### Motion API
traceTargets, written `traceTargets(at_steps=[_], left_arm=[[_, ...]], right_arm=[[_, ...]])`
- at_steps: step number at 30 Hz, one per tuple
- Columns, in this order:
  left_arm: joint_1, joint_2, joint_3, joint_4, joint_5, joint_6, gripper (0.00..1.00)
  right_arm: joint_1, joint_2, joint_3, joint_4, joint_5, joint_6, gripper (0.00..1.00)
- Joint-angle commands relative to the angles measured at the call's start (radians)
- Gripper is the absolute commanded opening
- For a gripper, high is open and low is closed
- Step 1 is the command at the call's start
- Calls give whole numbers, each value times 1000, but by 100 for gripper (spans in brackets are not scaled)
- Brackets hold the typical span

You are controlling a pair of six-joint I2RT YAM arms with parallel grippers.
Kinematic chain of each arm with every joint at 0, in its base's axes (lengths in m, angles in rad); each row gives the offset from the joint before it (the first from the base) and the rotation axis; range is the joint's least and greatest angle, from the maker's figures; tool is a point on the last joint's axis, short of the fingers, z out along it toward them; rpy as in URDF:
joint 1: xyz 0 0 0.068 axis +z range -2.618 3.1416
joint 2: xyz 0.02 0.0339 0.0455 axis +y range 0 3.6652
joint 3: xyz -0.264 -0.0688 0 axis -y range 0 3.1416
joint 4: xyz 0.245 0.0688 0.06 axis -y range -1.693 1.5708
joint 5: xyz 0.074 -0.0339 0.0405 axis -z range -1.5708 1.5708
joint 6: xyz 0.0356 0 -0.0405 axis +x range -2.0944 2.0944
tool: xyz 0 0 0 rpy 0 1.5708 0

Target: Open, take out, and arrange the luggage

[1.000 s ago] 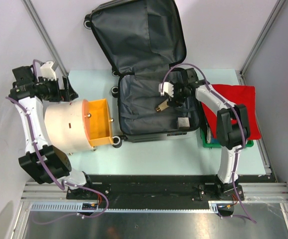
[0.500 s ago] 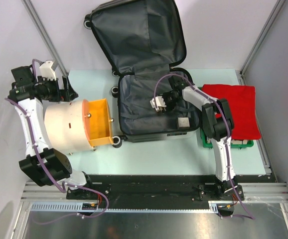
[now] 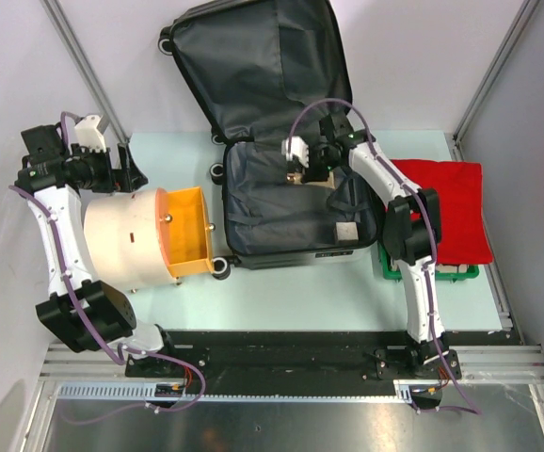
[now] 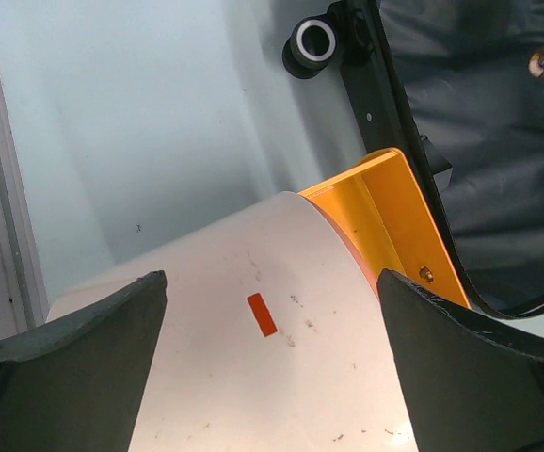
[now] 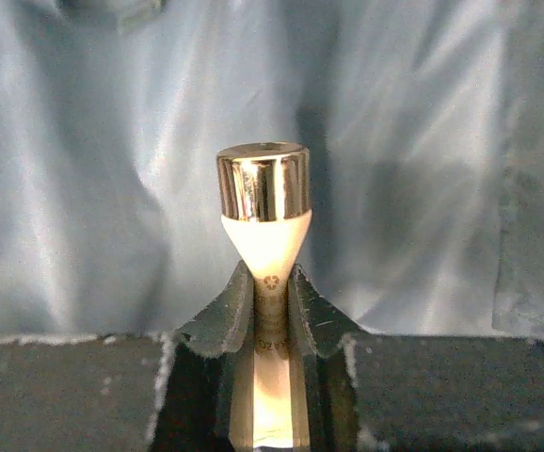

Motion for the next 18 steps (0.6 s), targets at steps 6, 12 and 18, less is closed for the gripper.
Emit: traceTargets(at_steps=[6,12,18], left_arm=[[-9,-21,7,-2,34,-29,98],[-9,-31,-16,-2,40,-38,98],[-9,-48,-53,1,45,-35,98]], right_arm=[[122,-138,163,375,-81,1487,11],[237,-92,226,423,119,2019,1],[345,-91,234,490,120,2151,2]])
